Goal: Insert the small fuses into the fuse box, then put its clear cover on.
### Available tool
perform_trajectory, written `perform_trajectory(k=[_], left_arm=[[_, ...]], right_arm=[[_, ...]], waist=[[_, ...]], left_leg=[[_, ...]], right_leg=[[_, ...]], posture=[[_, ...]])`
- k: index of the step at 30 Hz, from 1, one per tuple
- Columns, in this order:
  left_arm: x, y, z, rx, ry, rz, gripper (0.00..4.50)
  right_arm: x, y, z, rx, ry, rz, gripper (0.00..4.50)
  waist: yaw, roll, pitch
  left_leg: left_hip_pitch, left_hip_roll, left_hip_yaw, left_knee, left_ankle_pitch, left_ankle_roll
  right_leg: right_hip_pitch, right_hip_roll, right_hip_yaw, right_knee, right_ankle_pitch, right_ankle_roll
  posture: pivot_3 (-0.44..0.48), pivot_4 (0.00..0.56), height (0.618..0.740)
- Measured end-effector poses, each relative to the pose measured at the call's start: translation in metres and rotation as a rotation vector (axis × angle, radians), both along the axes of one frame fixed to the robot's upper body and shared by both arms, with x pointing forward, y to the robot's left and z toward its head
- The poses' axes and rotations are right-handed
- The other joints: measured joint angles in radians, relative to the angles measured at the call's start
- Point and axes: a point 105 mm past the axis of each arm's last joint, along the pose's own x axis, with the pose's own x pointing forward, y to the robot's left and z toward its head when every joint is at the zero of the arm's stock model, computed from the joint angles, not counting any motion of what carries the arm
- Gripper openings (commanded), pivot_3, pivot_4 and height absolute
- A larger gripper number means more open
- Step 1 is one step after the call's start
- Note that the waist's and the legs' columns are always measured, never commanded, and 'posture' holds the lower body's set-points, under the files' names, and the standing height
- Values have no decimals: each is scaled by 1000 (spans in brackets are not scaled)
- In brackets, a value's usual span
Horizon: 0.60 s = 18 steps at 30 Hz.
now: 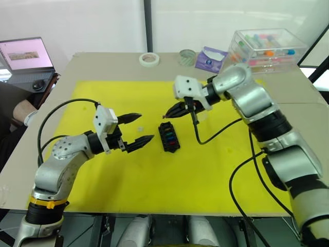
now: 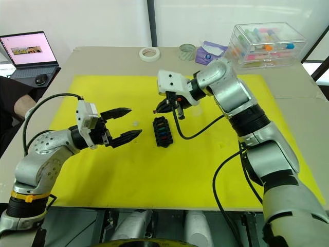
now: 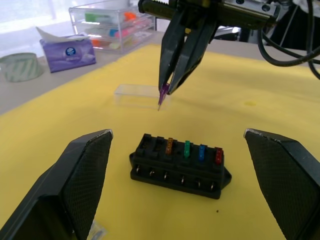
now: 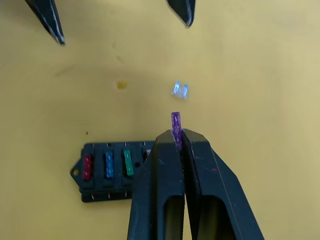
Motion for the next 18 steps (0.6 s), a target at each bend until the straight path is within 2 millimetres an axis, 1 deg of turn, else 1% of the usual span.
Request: perform_trajectory(k=[5,12,18], left_arm=[[2,-8,-6,9,0,14,4459],[1,-10,-13,34,-5,25,4459],[2,-9,-12,31,-5,30,4459]], right_arm=[[8,-2,-8,-37,-8,2,0],[7,5,-16,-56,23,21,0],[7,6,-16,-79,30,34,0]], waist=[[-4,0,0],[-5,0,0],[-3,0,0]], left_leg=[[0,0,0,0,0,0],[0,0,0,0,0,0],[0,0,0,0,0,0]], right_leg=[[0,0,0,0,0,0],[0,1,0,0,0,0],[0,0,0,0,0,0]], posture=[[0,150,740],[0,150,740],[0,150,740]])
